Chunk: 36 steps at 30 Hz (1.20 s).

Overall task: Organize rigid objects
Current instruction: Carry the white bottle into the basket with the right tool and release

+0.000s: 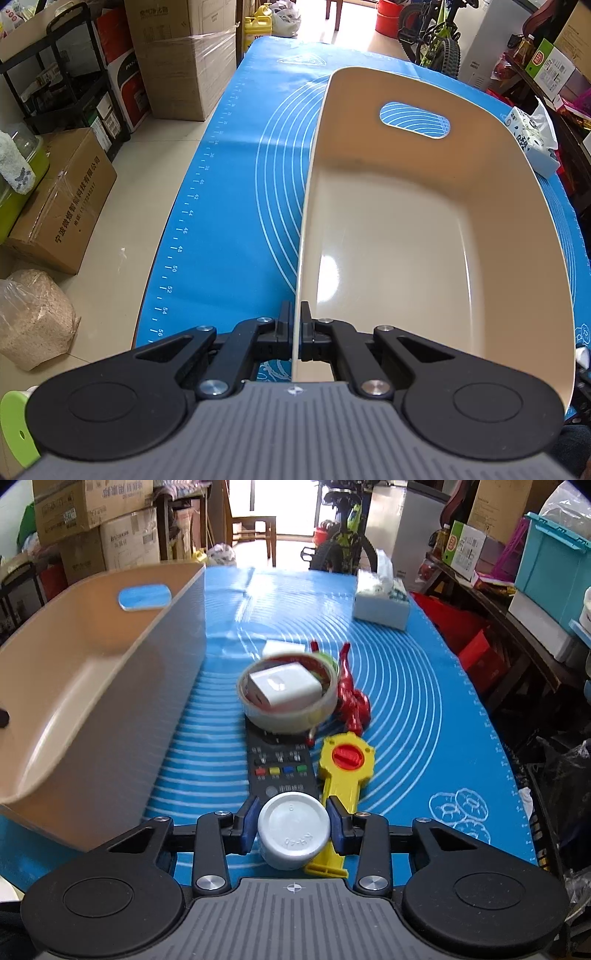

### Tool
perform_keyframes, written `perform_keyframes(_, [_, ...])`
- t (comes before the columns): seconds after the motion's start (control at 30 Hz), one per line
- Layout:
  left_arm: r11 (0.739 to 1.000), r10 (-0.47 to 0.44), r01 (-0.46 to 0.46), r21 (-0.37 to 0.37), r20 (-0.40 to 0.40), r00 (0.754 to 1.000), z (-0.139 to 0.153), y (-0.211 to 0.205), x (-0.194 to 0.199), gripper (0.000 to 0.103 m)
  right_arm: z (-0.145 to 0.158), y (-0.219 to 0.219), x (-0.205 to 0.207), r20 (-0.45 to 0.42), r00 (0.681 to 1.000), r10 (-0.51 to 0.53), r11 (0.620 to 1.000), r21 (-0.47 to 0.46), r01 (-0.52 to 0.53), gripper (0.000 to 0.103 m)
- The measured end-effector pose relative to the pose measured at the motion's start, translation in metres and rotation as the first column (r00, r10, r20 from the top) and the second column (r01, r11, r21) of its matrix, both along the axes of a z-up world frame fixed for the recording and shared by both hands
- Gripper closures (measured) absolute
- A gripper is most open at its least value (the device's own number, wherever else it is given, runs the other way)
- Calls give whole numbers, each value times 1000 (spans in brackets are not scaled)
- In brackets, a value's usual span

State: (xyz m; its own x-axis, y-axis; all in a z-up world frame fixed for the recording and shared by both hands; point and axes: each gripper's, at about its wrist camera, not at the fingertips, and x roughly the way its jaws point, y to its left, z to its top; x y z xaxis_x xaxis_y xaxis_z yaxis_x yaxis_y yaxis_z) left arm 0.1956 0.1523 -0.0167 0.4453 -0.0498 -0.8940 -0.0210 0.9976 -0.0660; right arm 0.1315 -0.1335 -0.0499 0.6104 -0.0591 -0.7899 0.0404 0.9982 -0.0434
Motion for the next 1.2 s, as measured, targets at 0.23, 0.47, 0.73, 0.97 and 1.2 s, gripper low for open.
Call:
perform_keyframes(0.23, [1000, 4, -4, -7, -5, 1000, 0, 1, 0, 99, 39, 4, 8, 97, 995, 17, 1000, 17, -19, 58])
perform_keyframes(0.47, [1000, 4, -4, -10, -5, 1000, -1, 2, 0, 99, 87, 12, 27, 228, 973, 24, 997, 60, -39, 58])
perform_keyframes(0.73, [1000, 6, -6, -9, -9, 1000, -2, 2, 0, 99, 113, 43, 56, 312, 947, 69, 989, 107, -107, 58])
perform_keyframes(0.97, [1000, 7, -7, -11, -10, 1000, -2, 1, 1, 99, 99, 89, 78, 280, 946, 164, 976, 96, -198, 58])
perform_keyframes(1.2, [1000, 8, -8, -13, -10, 1000, -1, 1, 1, 99, 67, 127, 85, 169, 957, 237, 962, 95, -255, 58])
